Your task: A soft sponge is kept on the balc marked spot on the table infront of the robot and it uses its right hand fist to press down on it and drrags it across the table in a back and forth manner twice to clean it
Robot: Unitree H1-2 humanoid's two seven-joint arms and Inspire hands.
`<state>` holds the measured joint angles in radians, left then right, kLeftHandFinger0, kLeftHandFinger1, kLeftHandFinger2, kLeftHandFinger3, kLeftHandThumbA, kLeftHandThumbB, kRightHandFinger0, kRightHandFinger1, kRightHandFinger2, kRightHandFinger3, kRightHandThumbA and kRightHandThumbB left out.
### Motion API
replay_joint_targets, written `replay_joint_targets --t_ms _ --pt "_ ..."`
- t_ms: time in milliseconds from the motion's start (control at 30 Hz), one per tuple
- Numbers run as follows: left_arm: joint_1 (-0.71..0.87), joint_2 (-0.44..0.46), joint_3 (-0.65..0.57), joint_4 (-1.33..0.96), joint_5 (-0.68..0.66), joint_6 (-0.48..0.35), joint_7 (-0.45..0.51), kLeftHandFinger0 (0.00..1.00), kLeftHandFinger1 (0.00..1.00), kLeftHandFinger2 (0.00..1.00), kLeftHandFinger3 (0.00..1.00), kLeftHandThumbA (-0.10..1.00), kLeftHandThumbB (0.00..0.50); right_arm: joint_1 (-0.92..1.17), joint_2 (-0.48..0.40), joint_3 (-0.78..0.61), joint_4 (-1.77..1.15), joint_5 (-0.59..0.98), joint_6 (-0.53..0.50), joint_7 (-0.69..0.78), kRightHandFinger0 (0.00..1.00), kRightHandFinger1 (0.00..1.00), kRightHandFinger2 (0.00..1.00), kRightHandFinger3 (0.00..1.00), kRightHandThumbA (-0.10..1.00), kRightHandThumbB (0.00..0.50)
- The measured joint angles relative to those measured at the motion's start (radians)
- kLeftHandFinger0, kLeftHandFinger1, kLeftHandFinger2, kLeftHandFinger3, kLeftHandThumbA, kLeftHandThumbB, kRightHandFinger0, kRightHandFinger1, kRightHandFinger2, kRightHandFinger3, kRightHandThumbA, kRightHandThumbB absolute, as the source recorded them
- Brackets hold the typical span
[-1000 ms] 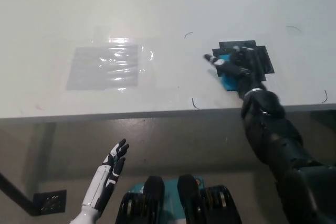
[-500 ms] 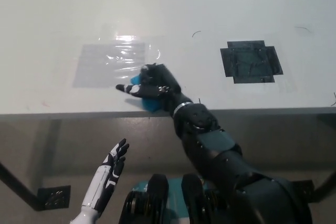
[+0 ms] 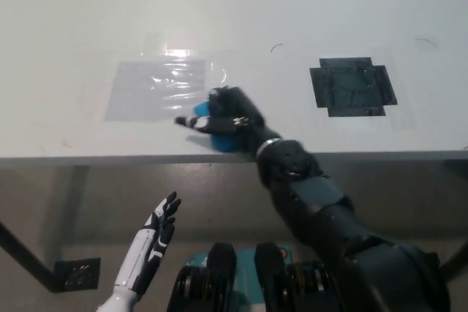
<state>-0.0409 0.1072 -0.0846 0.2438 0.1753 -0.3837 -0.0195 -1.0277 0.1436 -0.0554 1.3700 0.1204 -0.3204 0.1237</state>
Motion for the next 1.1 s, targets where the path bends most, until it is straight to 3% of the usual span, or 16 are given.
replay_joint_targets --t_ms 33,67,100,167,200,367,467,533,600,700,733,767,867,900,1100 --pt "0.000 0.000 0.000 0.000 0.000 0.000 0.000 1.00 1.00 1.00 1.00 1.00 0.055 0.002 -0.014 -0.011 0.001 0.004 0.000 0.000 0.02 0.00 0.09 0.00 1.00 0.106" --pt "0.000 0.000 0.000 0.000 0.000 0.000 0.000 1.00 1.00 1.00 1.00 1.00 0.046 0.004 -0.030 -0.021 0.002 0.007 0.000 0.000 0.02 0.00 0.08 0.00 1.00 0.101" --pt "0.001 0.000 0.001 0.000 -0.002 0.000 0.000 1.00 1.00 1.00 1.00 1.00 0.051 0.009 -0.064 -0.049 0.003 0.018 0.000 0.000 0.19 0.00 0.11 0.01 1.00 0.096" --pt "0.004 0.000 0.001 0.000 -0.004 0.000 0.000 1.00 1.00 1.00 1.00 1.00 0.045 0.014 -0.112 -0.082 0.004 0.029 0.000 0.000 0.01 0.00 0.07 0.00 1.00 0.094" --pt "0.006 0.000 0.001 0.000 -0.005 0.000 0.000 1.00 1.00 1.00 1.00 1.00 0.046 0.018 -0.143 -0.100 0.005 0.035 0.000 0.000 0.00 0.00 0.01 0.00 1.00 0.097" --pt "0.026 -0.001 0.000 -0.001 -0.006 0.000 0.000 1.00 1.00 1.00 1.00 1.00 0.041 0.050 -0.288 -0.162 0.006 0.063 -0.008 0.000 0.00 0.00 0.00 0.00 1.00 0.069" --pt "0.034 -0.001 0.000 -0.001 -0.006 -0.002 0.000 1.00 1.00 1.00 1.00 1.00 0.047 0.073 -0.358 -0.203 0.005 0.079 -0.010 0.000 0.00 0.00 0.00 0.00 1.00 0.081" --pt "0.038 -0.001 0.000 -0.001 -0.007 -0.004 0.000 1.00 1.00 1.00 1.00 1.00 0.049 0.088 -0.394 -0.221 0.005 0.090 -0.011 0.000 0.00 0.00 0.01 0.00 1.00 0.150" --pt "0.041 -0.001 0.000 0.000 -0.007 -0.005 0.000 1.00 1.00 1.00 1.00 1.00 0.052 0.105 -0.432 -0.244 0.004 0.103 -0.017 0.001 0.00 0.00 0.00 0.00 1.00 0.122" --pt "0.046 -0.001 0.000 0.000 -0.005 -0.007 0.000 1.00 1.00 1.00 1.00 1.00 0.056 0.141 -0.490 -0.278 0.003 0.123 -0.027 0.003 0.01 0.00 0.22 0.22 1.00 0.089" --pt "0.049 -0.001 0.000 0.000 -0.004 -0.008 0.000 1.00 1.00 1.00 1.00 1.00 0.053 0.155 -0.511 -0.287 0.002 0.129 -0.031 0.003 0.08 0.00 0.26 0.28 1.00 0.076" --pt "0.050 -0.001 0.000 0.000 -0.004 -0.008 0.000 1.00 1.00 1.00 1.00 1.00 0.042 0.161 -0.521 -0.291 0.001 0.132 -0.032 0.003 0.05 0.00 0.23 0.26 1.00 0.067" --pt "0.057 -0.001 0.000 0.003 -0.004 -0.014 0.000 1.00 1.00 1.00 1.00 1.00 0.053 0.190 -0.553 -0.317 -0.002 0.149 -0.044 0.004 0.00 0.00 0.26 0.27 1.00 0.070" --pt "0.059 -0.001 0.000 0.003 -0.004 -0.015 0.000 1.00 1.00 1.00 1.00 1.00 0.052 0.197 -0.559 -0.321 -0.004 0.152 -0.047 0.004 0.00 0.00 0.27 0.27 1.00 0.048" --pt "0.063 -0.003 0.000 0.003 -0.004 -0.015 0.000 1.00 1.00 1.00 1.00 1.00 0.054 0.211 -0.566 -0.330 -0.011 0.173 -0.056 0.005 0.03 0.00 0.31 0.29 1.00 0.043"
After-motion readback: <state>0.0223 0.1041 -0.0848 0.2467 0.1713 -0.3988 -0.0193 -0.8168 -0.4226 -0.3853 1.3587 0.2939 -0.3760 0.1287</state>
